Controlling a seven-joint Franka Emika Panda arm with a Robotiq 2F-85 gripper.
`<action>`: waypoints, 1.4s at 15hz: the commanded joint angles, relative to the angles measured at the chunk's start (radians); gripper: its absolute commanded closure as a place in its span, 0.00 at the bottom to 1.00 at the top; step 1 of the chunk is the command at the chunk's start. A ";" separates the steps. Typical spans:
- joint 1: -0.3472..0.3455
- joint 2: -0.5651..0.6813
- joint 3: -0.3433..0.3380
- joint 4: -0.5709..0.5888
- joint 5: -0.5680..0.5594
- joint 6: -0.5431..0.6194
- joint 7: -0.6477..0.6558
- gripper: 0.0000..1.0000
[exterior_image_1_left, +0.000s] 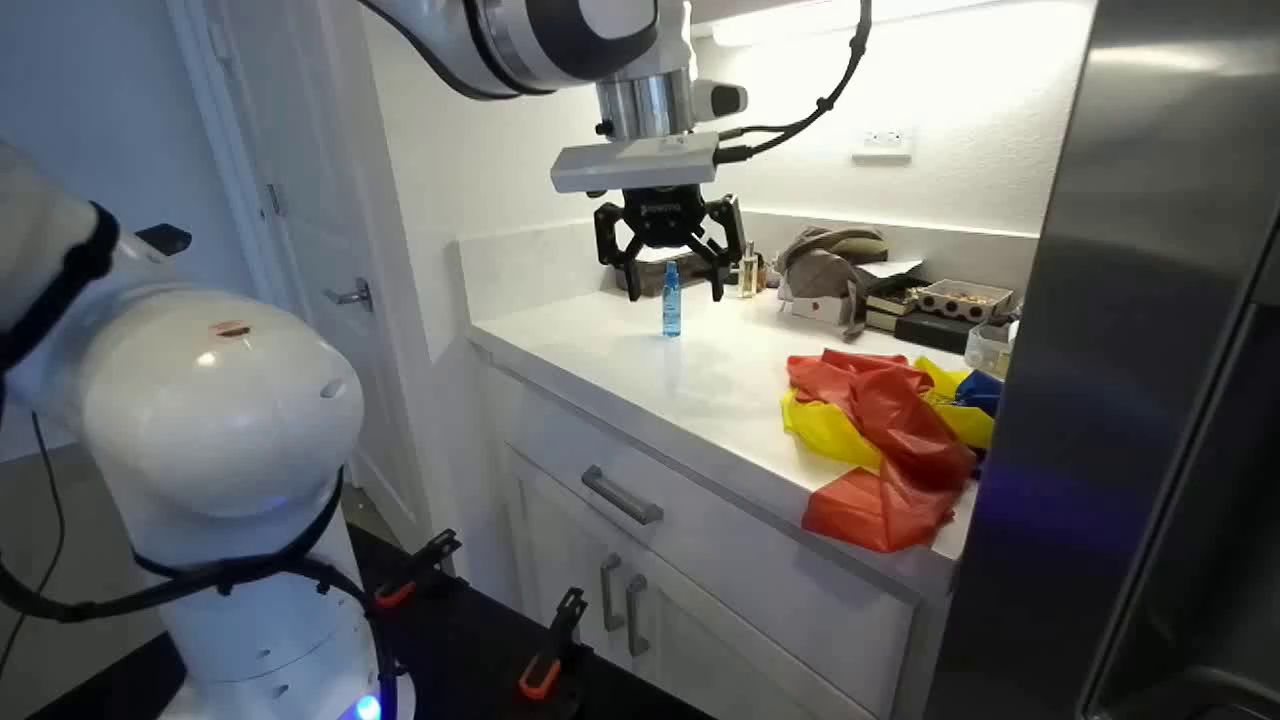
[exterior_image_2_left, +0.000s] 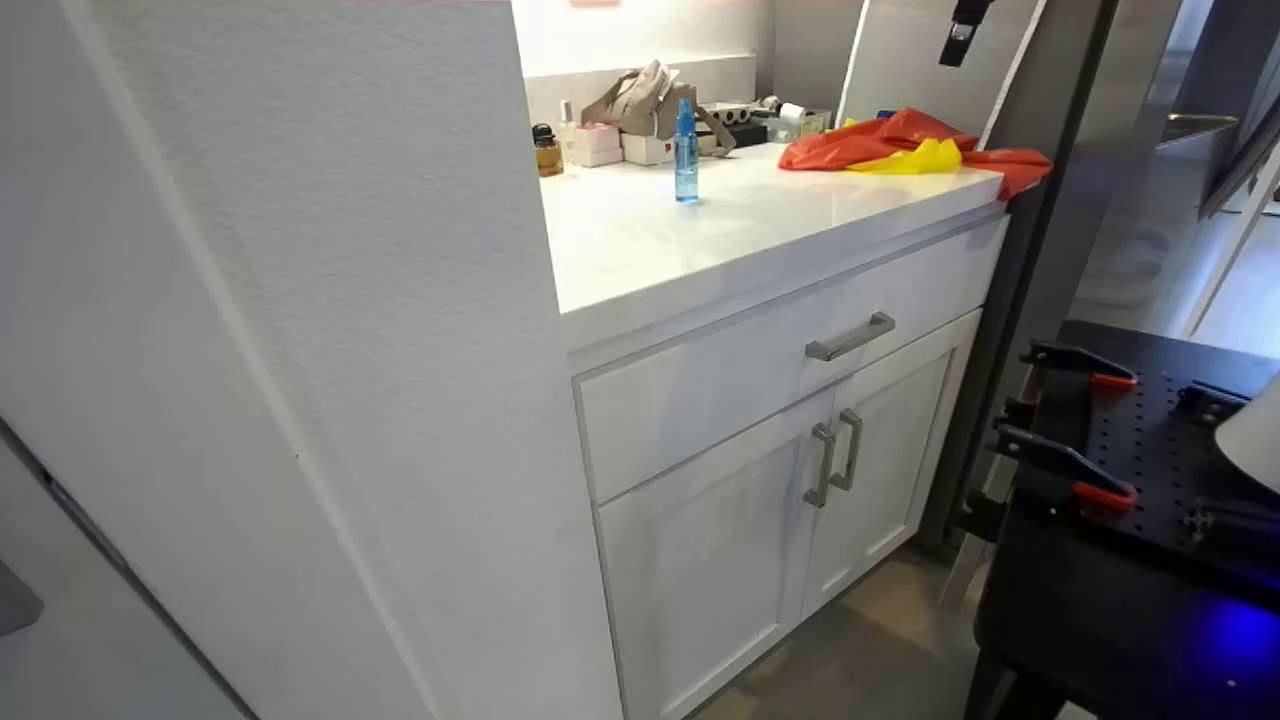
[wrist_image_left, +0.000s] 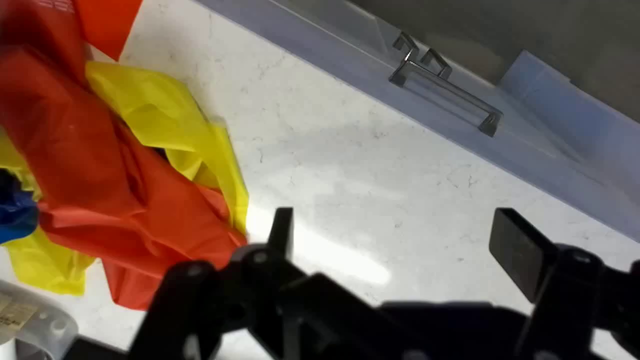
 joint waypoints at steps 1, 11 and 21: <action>-0.008 0.001 0.008 0.002 0.007 -0.002 -0.005 0.00; 0.006 -0.270 0.065 -0.136 0.000 -0.035 -0.009 0.00; 0.121 -0.584 0.235 -0.121 -0.015 -0.096 0.078 0.00</action>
